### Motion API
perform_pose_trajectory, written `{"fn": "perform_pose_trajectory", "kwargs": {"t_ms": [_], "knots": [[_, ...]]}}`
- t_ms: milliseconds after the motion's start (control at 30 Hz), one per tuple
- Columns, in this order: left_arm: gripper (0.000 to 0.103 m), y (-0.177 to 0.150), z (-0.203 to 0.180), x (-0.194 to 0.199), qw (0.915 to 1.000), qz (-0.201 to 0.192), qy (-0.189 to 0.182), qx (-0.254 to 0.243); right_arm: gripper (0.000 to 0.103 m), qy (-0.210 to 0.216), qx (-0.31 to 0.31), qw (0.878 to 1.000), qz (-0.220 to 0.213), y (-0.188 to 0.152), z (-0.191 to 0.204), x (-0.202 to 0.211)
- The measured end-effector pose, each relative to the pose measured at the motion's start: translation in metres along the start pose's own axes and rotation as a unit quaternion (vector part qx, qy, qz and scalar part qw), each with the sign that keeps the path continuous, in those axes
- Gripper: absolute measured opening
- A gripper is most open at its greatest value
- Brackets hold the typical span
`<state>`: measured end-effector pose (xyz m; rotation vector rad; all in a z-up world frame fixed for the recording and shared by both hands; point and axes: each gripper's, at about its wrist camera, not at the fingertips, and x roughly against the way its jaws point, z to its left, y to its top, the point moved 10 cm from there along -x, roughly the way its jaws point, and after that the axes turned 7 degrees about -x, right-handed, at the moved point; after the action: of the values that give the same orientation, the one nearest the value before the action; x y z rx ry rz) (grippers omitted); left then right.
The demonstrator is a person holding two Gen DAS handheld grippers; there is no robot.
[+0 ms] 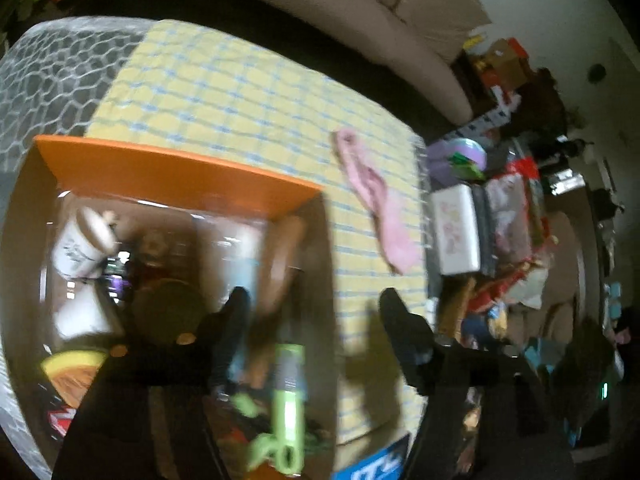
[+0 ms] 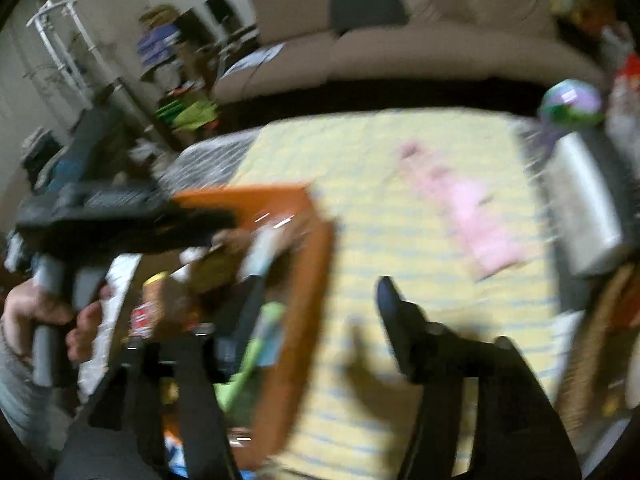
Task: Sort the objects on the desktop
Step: 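Lower the wooden paddle into the orange box and open the left tool, then move the right tool to the pink cloth and grasp it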
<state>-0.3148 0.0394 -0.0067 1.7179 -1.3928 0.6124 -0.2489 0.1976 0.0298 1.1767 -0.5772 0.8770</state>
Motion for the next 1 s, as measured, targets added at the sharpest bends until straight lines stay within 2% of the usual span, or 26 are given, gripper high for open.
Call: {"fn": "perform_pose_trajectory", "kwargs": {"t_ms": [67,100,200,300,400,533,700,733,767,800,900,1000], "knots": [[0.082,-0.003,-0.017,-0.004,0.9998,0.006,-0.016,-0.005,0.066,-0.036,0.003,0.999,-0.009,0.01,-0.033,0.009],[0.083,-0.006,-0.03,-0.008,0.9992,0.015,-0.037,-0.005,0.067,-0.044,0.0,0.999,-0.005,0.013,-0.046,0.006],[0.089,-0.014,-0.059,-0.028,0.9959,0.041,-0.081,0.003,0.067,-0.047,-0.029,0.998,0.028,0.005,-0.082,-0.006],[0.091,-0.012,-0.074,-0.047,0.9964,0.042,-0.073,-0.005,0.067,-0.061,-0.038,0.997,0.035,0.0,-0.104,-0.026],[0.092,-0.009,-0.082,-0.064,0.996,0.043,-0.078,0.009,0.067,-0.052,-0.064,0.996,0.042,0.001,-0.118,-0.05],[0.093,-0.007,-0.084,-0.079,0.9958,0.042,-0.079,0.017,0.067,-0.084,-0.057,0.994,0.037,0.008,-0.132,-0.089],[0.093,-0.009,-0.079,-0.084,0.9958,0.046,-0.077,0.017,0.067,-0.132,-0.036,0.989,0.05,0.014,-0.146,-0.135],[0.093,-0.009,-0.078,-0.084,0.9959,0.046,-0.076,0.016,0.054,-0.127,-0.033,0.989,0.06,0.011,-0.147,-0.142],[0.094,-0.009,-0.076,-0.084,0.9959,0.046,-0.076,0.017,0.014,-0.128,-0.033,0.989,0.073,0.007,-0.149,-0.146],[0.094,-0.01,-0.073,-0.083,0.9959,0.046,-0.075,0.023,0.009,-0.124,-0.032,0.989,0.077,0.005,-0.147,-0.146],[0.094,-0.013,-0.07,-0.083,0.9947,0.044,-0.086,0.037,0.009,-0.099,-0.029,0.994,0.047,0.009,-0.134,-0.123],[0.094,-0.019,-0.074,-0.084,0.9926,0.043,-0.103,0.047,0.009,-0.031,-0.046,0.998,0.022,0.016,-0.105,-0.082]]}}
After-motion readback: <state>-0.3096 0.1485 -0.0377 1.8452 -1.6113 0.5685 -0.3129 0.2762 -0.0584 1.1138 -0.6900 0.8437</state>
